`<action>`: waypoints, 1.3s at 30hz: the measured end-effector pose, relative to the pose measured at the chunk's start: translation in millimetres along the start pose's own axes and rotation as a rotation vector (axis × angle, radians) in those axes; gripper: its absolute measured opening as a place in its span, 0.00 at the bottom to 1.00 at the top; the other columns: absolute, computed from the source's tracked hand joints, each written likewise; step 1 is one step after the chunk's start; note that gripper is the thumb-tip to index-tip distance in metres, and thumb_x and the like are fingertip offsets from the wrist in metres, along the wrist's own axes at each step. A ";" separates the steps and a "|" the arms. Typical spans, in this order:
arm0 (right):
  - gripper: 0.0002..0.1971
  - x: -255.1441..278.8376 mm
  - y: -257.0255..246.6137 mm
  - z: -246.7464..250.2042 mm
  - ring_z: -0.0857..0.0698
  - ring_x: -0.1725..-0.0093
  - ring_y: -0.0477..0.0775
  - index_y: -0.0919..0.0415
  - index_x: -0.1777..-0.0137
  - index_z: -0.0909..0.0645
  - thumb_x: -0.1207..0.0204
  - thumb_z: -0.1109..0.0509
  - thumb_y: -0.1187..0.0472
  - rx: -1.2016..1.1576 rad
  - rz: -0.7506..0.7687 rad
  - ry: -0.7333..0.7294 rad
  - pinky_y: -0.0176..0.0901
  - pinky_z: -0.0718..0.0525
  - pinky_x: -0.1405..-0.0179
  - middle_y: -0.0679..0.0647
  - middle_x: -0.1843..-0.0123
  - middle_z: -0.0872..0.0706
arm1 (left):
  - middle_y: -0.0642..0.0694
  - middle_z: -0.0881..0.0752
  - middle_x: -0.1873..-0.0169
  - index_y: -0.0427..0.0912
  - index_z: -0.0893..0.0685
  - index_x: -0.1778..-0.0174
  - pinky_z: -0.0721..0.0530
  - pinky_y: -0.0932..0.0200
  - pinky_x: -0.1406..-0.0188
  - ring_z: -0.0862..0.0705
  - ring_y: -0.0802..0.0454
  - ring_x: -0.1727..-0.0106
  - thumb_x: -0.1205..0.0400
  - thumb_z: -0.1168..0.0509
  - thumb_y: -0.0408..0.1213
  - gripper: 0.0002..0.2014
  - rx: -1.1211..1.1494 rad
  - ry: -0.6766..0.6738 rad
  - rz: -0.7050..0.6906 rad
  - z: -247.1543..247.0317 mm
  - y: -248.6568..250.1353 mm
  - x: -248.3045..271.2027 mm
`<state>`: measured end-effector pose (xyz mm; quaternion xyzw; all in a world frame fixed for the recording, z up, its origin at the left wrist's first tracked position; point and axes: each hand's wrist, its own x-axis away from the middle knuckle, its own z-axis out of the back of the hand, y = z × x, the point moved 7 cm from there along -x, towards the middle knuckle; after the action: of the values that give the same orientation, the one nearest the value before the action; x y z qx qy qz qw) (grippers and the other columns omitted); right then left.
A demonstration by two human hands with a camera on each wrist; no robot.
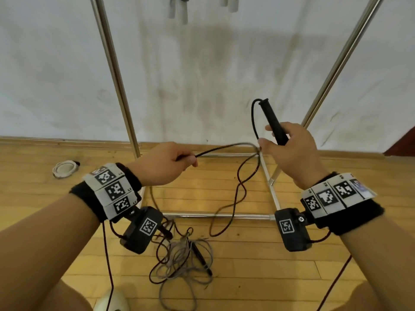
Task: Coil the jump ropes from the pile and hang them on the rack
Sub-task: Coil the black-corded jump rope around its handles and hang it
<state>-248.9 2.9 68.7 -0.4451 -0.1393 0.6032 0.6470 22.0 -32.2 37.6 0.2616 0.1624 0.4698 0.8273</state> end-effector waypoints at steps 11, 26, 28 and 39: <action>0.10 33.0 -34.4 -75.4 0.24 0.75 0.46 0.57 0.55 0.16 0.21 0.27 0.50 -0.146 0.066 -0.414 0.44 0.25 0.71 0.45 0.73 0.22 | 0.60 0.16 0.76 0.54 0.15 0.61 0.26 0.73 0.78 0.22 0.64 0.79 0.12 0.39 0.43 0.13 0.179 0.152 -0.126 10.6 39.0 -0.7; 0.05 1.2 -35.4 -47.5 0.27 0.75 0.49 0.52 0.58 0.15 0.20 0.28 0.56 -0.453 0.014 -0.109 0.40 0.26 0.75 0.44 0.75 0.24 | 0.56 0.11 0.54 0.51 0.14 0.51 0.18 0.51 0.38 0.15 0.60 0.49 0.10 0.46 0.45 0.14 0.007 -0.430 0.030 -59.0 -27.0 -1.2; 0.04 -0.5 -25.0 -42.8 0.26 0.75 0.50 0.51 0.55 0.14 0.20 0.28 0.57 -0.435 -0.003 -0.051 0.42 0.25 0.76 0.47 0.72 0.22 | 0.54 0.11 0.58 0.52 0.15 0.52 0.16 0.54 0.47 0.14 0.60 0.54 0.10 0.45 0.45 0.14 0.006 -0.399 0.058 -55.4 -32.8 -5.4; 0.06 22.3 -14.2 -89.2 0.22 0.74 0.40 0.47 0.47 0.14 0.22 0.27 0.51 -0.092 0.108 -0.318 0.31 0.25 0.75 0.42 0.67 0.17 | 0.55 0.19 0.76 0.51 0.11 0.50 0.28 0.71 0.74 0.23 0.60 0.74 0.12 0.40 0.47 0.12 0.000 -0.052 -0.084 -23.1 2.0 -17.4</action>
<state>-170.4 -11.5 21.0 -0.3800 -0.2434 0.6928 0.5625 -0.1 -39.9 20.4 0.2668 0.1516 0.4276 0.8503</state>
